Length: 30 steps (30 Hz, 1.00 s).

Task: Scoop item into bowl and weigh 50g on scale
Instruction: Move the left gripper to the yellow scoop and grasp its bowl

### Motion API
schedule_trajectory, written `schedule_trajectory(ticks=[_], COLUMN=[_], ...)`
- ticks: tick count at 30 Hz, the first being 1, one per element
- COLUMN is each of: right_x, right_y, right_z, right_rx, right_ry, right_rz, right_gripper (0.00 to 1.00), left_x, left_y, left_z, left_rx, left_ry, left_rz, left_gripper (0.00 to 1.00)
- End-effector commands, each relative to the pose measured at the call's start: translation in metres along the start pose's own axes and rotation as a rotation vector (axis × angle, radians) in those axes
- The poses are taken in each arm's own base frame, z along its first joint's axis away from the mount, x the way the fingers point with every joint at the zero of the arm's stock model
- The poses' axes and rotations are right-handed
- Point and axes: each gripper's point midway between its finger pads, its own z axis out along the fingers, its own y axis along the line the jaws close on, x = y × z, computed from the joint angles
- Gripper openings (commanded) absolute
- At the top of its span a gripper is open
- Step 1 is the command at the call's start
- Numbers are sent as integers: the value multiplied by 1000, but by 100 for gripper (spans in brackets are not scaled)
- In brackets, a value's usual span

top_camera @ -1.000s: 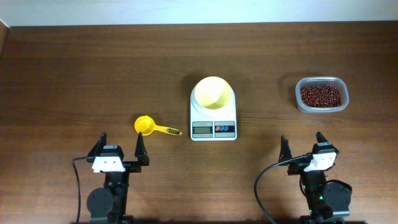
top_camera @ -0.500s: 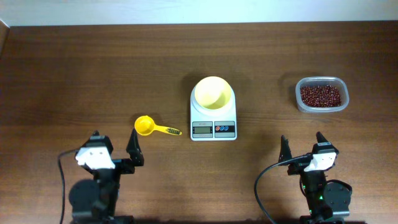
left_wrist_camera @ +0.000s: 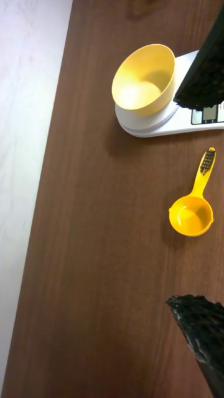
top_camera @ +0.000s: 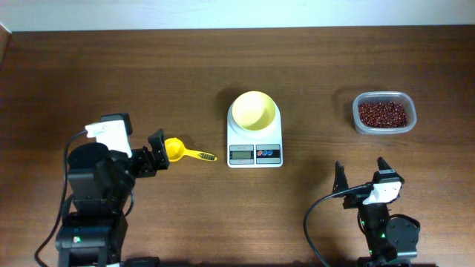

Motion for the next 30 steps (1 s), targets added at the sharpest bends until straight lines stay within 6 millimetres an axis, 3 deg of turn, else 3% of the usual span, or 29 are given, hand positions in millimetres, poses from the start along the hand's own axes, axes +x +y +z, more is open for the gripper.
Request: schedule_trajectory(ticks=[1, 7, 12, 18, 20, 24, 30], right_x=[3, 3, 3, 3, 3, 3, 3], right_y=[1, 1, 1, 1, 1, 1, 1], right_z=[0, 0, 0, 0, 0, 0, 0], right_rx=[-5, -4, -5, -4, -4, -4, -4], right_ry=[5, 5, 5, 5, 5, 5, 5], right_rz=[11, 11, 11, 11, 11, 11, 11], right_gripper=[98, 99, 99, 99, 99, 99, 99], left_x=[-11, -24, -22, 0, 10, 25, 35], left_y=[-14, -22, -8, -2, 11, 29, 32], left_z=[-5, -6, 3, 28, 35, 34, 46], left_rx=[73, 118, 43, 5, -77, -202, -228], left_ry=[-32, -77, -61, 57, 92, 154, 197], left_rz=[-3, -62, -253, -324, -382, -429, -512], left_gripper=[99, 92, 89, 85, 84, 84, 84])
